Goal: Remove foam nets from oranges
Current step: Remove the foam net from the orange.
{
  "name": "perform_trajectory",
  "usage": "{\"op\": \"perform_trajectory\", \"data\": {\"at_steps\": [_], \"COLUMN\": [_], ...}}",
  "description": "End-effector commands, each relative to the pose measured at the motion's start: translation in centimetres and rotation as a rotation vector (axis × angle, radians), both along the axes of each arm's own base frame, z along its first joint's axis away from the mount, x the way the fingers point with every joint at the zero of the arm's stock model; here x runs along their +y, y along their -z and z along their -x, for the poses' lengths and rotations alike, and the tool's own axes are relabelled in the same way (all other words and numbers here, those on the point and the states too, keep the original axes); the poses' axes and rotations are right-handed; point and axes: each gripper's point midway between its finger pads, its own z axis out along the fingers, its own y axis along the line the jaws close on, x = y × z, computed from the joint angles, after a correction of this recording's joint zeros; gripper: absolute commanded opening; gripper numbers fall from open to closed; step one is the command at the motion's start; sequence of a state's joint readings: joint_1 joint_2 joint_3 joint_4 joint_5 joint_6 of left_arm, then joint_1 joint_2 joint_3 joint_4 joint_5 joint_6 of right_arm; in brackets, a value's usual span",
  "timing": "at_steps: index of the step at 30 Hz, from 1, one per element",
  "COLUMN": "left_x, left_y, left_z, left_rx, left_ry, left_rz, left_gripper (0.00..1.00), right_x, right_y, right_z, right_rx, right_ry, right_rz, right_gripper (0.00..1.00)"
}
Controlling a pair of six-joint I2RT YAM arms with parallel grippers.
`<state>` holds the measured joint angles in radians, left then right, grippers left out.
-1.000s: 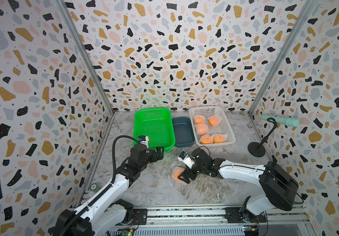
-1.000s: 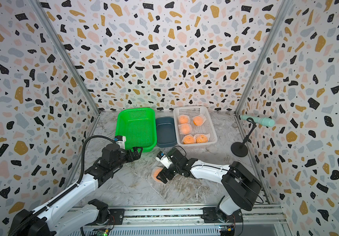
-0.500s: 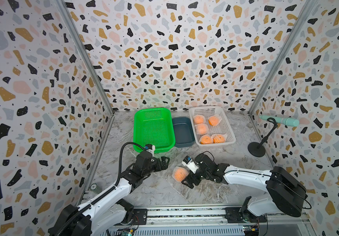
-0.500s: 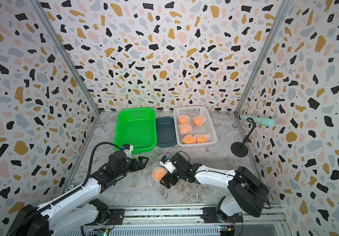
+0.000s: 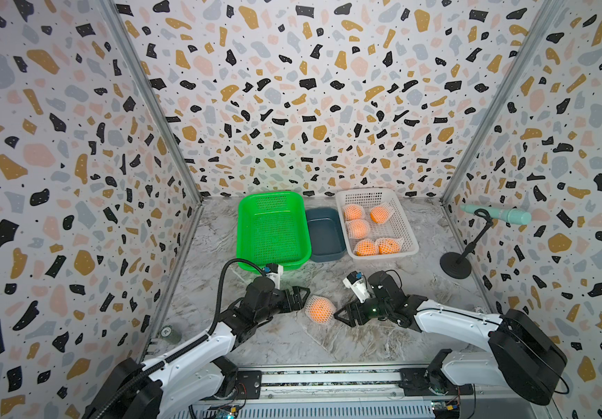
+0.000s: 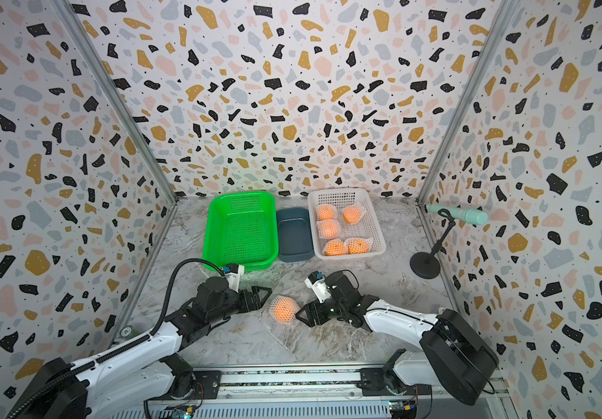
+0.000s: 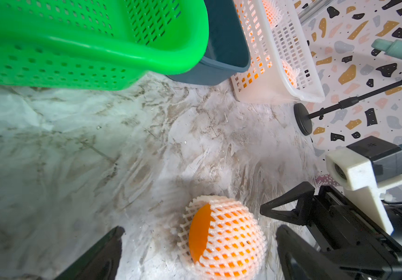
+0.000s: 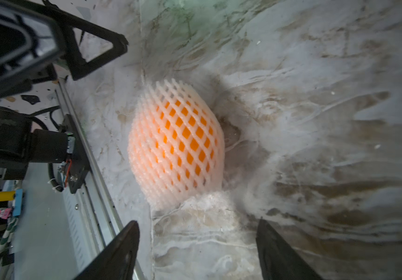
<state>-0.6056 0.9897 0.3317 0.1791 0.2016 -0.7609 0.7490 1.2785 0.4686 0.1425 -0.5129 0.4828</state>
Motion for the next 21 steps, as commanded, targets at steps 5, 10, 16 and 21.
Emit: {"op": "perform_trajectory", "data": {"at_steps": [5, 10, 16, 21], "left_x": [-1.1, -1.7, -1.9, -2.0], "left_y": [-0.6, -0.7, -0.2, 0.3], "left_z": [0.8, 1.2, 1.6, 2.0], "left_rx": [-0.012, -0.003, 0.006, 0.014], "left_ry": [0.041, 0.058, 0.062, 0.057], "left_rz": [0.096, 0.115, 0.097, 0.079], "left_gripper": [0.98, 0.98, 0.99, 1.00], "right_x": [1.8, 2.2, 2.7, 2.7], "right_y": [-3.0, -3.9, -3.0, -2.2], "right_z": [1.7, 1.6, 0.9, 0.6], "right_rx": [0.136, 0.140, 0.170, 0.178], "right_ry": [0.006, 0.011, 0.024, 0.039], "right_rz": [-0.259, -0.317, -0.303, -0.284], "right_gripper": [0.68, 0.65, 0.58, 0.56]}}
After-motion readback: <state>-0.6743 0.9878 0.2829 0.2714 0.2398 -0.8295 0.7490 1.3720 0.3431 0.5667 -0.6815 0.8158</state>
